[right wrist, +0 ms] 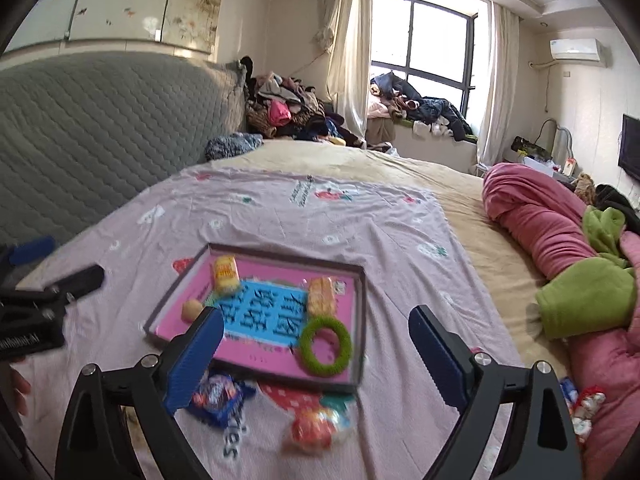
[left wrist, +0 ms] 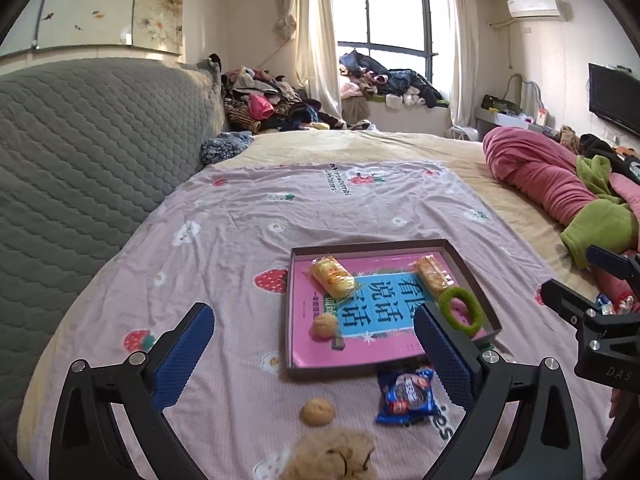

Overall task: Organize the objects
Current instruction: 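Withdraw both grippers and move toward the mesh pouch and red candy bag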

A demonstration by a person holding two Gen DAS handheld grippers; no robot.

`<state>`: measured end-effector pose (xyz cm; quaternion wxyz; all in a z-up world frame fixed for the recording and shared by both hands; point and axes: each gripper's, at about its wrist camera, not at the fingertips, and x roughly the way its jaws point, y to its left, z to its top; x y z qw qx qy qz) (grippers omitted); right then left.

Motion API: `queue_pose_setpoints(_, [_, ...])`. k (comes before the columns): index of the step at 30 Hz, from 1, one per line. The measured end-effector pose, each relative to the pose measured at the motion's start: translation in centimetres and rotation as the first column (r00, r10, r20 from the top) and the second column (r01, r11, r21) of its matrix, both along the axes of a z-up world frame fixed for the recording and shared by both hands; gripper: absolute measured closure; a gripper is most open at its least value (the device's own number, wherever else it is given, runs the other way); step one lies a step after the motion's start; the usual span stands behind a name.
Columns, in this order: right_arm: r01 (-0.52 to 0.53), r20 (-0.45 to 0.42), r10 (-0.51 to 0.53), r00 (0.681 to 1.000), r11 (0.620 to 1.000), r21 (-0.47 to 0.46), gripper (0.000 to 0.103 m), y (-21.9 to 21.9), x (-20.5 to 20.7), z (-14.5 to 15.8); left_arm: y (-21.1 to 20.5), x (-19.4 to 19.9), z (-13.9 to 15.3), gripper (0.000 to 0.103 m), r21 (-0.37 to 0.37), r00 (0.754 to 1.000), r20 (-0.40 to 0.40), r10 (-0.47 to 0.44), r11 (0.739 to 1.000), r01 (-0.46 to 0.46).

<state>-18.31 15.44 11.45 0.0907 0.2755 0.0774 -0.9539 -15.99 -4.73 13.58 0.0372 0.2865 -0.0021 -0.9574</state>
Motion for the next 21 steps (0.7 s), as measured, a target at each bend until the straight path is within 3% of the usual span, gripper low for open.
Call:
queue_pose_setpoints(11, [-0.001,-0.033,0.002,0.999,1.0,0.031,0.004,1.1,6.8,3.8,-0.5,6.6,4.4,0.003,-0.021,0.999,-0.013,0.04,0.999,-0.04])
queue_pose_setpoints(21, [0.032,0.01,-0.032,0.999,0.999,0.04,0.004,2.5,9.4,3.2,-0.3,9.8,3.0,0.003,-0.03,0.998,0.047,0.036,0.999,-0.034])
